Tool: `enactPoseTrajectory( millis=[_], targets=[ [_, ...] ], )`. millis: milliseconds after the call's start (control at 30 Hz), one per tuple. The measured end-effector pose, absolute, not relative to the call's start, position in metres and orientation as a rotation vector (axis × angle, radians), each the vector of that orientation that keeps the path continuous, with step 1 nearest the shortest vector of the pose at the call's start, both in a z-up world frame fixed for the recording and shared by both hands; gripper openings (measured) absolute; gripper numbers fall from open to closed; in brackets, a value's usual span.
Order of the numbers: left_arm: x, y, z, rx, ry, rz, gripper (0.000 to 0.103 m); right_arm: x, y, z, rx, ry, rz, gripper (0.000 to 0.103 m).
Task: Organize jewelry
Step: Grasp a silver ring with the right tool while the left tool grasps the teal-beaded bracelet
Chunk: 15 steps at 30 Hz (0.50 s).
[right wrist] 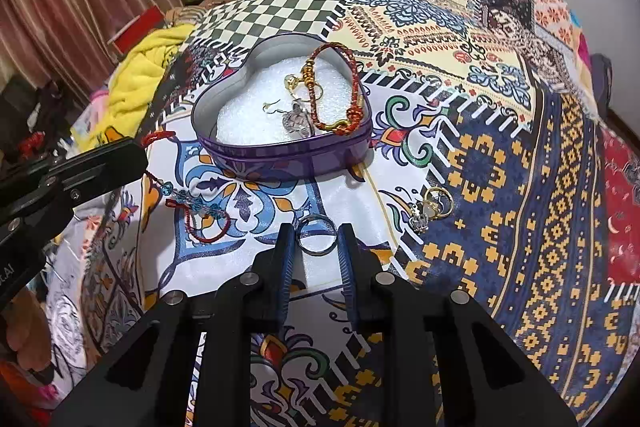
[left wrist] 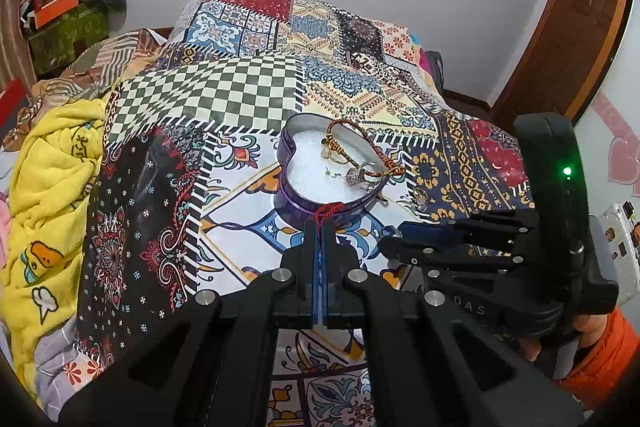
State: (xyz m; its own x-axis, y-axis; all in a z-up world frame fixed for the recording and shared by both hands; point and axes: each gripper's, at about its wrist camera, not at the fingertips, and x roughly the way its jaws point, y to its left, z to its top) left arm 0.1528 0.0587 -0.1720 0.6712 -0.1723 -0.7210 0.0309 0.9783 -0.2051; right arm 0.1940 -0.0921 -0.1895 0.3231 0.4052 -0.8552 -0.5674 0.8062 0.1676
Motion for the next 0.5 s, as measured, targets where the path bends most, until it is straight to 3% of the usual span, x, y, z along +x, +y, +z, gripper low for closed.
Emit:
enactPoseTrajectory(
  millis=[500],
  targets=[
    [0.156, 0.052, -0.132, -0.175, 0.737, -0.125, 0.000, 0.184, -0.109, -0.148, -0.122, 0.954, 0.616, 0.020]
  ],
)
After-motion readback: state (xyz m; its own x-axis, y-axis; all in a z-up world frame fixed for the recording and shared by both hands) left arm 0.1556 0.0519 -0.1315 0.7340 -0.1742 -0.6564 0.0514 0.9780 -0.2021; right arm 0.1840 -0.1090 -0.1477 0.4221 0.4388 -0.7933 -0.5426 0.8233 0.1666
